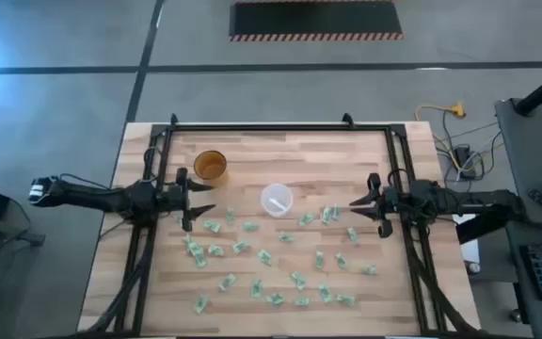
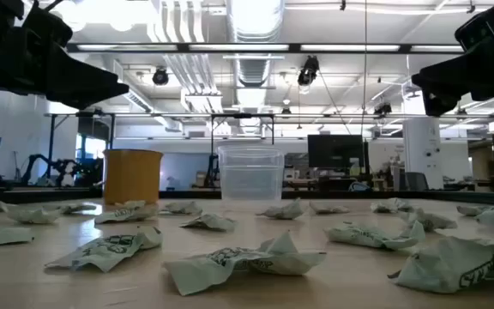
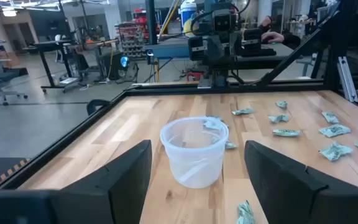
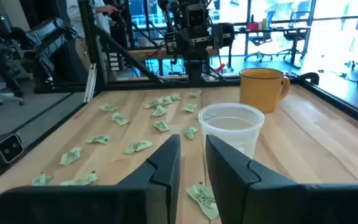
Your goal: Pick and place Stevia / Truvia into bins
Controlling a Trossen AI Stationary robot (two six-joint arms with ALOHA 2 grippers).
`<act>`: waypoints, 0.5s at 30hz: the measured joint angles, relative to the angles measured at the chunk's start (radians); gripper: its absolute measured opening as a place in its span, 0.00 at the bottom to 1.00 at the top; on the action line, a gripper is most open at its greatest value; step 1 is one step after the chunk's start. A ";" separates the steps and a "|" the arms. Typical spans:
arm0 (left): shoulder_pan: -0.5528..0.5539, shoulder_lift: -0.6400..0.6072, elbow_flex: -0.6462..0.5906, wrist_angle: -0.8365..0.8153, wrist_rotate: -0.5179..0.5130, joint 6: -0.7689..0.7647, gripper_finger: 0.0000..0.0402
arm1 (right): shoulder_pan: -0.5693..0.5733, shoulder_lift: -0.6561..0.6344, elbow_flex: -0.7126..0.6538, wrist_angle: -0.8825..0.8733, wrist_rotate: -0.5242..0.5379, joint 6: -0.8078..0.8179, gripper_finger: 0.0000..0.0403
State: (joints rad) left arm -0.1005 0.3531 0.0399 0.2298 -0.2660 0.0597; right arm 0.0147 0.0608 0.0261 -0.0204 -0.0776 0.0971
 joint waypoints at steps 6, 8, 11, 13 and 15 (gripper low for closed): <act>0.000 0.000 0.000 0.000 0.000 0.000 0.60 | 0.000 0.000 0.000 0.000 0.000 0.000 0.18; 0.000 0.000 0.000 0.000 0.000 0.000 0.60 | 0.000 0.000 0.000 0.000 0.000 0.000 0.19; 0.000 0.000 0.000 0.000 0.000 0.000 0.60 | 0.000 0.000 0.000 0.000 0.000 0.000 0.20; 0.000 0.000 0.000 0.000 0.000 0.000 0.60 | 0.000 0.000 0.000 0.000 0.000 0.000 0.20; 0.000 0.000 0.000 0.000 0.000 0.000 0.60 | 0.000 0.000 0.000 0.000 0.000 0.000 0.19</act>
State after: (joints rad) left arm -0.1007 0.3531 0.0399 0.2298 -0.2658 0.0595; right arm 0.0147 0.0607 0.0259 -0.0202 -0.0776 0.0971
